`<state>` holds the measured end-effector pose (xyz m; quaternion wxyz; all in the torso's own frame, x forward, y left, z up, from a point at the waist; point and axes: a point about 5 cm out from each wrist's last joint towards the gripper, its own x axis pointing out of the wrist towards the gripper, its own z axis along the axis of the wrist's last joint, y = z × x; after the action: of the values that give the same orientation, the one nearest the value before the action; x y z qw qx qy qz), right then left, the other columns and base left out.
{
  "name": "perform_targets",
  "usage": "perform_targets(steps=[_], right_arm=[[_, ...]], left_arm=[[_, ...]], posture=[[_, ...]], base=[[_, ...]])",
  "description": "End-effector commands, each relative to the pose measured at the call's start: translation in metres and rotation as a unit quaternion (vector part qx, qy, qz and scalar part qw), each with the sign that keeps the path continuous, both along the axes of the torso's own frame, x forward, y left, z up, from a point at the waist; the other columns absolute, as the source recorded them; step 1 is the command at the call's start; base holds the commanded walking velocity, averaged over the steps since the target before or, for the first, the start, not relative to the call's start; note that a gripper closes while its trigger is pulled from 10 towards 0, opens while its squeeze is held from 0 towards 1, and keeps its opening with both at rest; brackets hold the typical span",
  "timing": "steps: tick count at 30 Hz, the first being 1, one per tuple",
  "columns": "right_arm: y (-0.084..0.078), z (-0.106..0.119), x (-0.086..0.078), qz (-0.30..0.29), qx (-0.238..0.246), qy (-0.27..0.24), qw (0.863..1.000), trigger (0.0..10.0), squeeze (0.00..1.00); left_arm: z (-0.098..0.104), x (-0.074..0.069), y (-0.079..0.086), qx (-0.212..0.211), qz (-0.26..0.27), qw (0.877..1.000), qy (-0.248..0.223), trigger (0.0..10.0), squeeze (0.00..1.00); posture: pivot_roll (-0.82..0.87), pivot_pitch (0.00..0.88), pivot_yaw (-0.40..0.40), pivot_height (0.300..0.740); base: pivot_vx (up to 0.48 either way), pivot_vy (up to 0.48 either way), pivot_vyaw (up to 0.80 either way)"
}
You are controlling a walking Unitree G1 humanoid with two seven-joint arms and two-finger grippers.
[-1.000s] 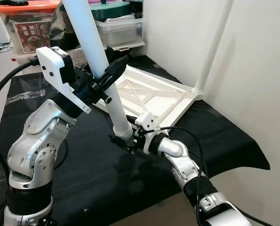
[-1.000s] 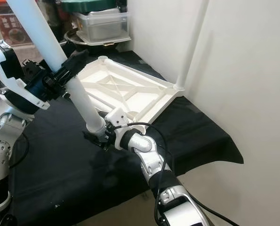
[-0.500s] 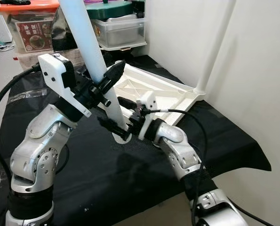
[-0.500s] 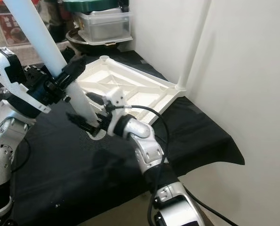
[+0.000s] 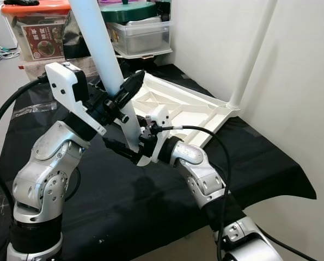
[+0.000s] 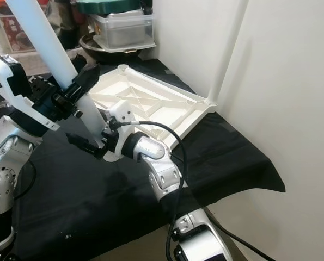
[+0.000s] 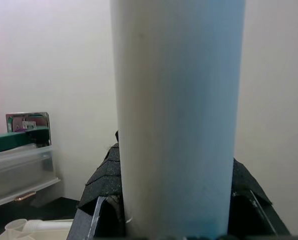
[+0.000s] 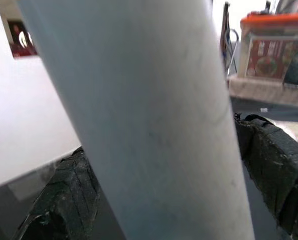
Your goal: Building children table
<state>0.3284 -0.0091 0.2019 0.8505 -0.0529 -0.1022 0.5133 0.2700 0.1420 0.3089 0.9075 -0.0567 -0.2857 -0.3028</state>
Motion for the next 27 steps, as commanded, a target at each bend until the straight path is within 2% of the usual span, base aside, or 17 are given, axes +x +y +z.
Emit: perform_targets(steps=[1,3,8,21,22,24,25,27], right_arm=[[0.003,0.002,0.001,0.002,-0.014,-0.003,1.000,10.0,0.00],[0.005,0.005,0.002,-0.005,-0.043,-0.003,0.999,10.0,0.00],[0.008,0.011,0.001,-0.013,-0.059,-0.006,0.998,10.0,0.00],[0.010,0.020,0.003,-0.024,-0.060,-0.014,0.998,10.0,0.00],[0.011,0.022,0.003,-0.024,-0.053,-0.010,0.998,1.7,0.00],[0.011,0.022,0.003,-0.024,-0.053,-0.010,0.998,1.7,0.00],[0.012,0.024,0.002,-0.022,-0.043,-0.009,0.999,0.0,0.00],[0.012,0.025,0.000,-0.020,-0.037,-0.009,0.999,0.0,0.00]], left_arm=[[-0.003,0.000,-0.003,0.002,-0.010,1.000,0.007,0.0,0.00],[-0.007,0.001,-0.007,0.008,-0.016,1.000,0.014,0.0,0.00],[-0.011,0.002,-0.008,0.011,-0.015,1.000,0.021,0.0,0.00],[-0.017,0.003,-0.009,0.011,-0.013,0.999,0.031,0.0,0.00],[-0.017,0.003,-0.010,0.010,-0.013,0.999,0.031,0.0,0.00],[-0.017,0.003,-0.010,0.010,-0.013,0.999,0.031,0.0,0.00],[-0.017,0.004,-0.010,0.009,-0.012,0.999,0.033,0.0,0.00],[-0.018,0.004,-0.010,0.009,-0.012,0.999,0.035,0.0,0.00]], posture=[[0.04,0.000,-0.051,0.740],[0.03,0.000,-0.050,0.740],[0.03,0.000,-0.051,0.740],[0.02,0.000,-0.053,0.740],[0.02,0.000,-0.053,0.740],[0.02,0.000,-0.053,0.740],[0.02,0.000,-0.051,0.740],[0.02,0.000,-0.051,0.740]], base=[[0.000,0.000,0.00],[0.000,0.000,0.00],[0.000,0.000,0.00],[0.000,0.000,0.00],[0.000,0.000,0.00],[0.000,0.000,0.00],[0.000,0.000,0.00],[0.000,0.000,0.00]])
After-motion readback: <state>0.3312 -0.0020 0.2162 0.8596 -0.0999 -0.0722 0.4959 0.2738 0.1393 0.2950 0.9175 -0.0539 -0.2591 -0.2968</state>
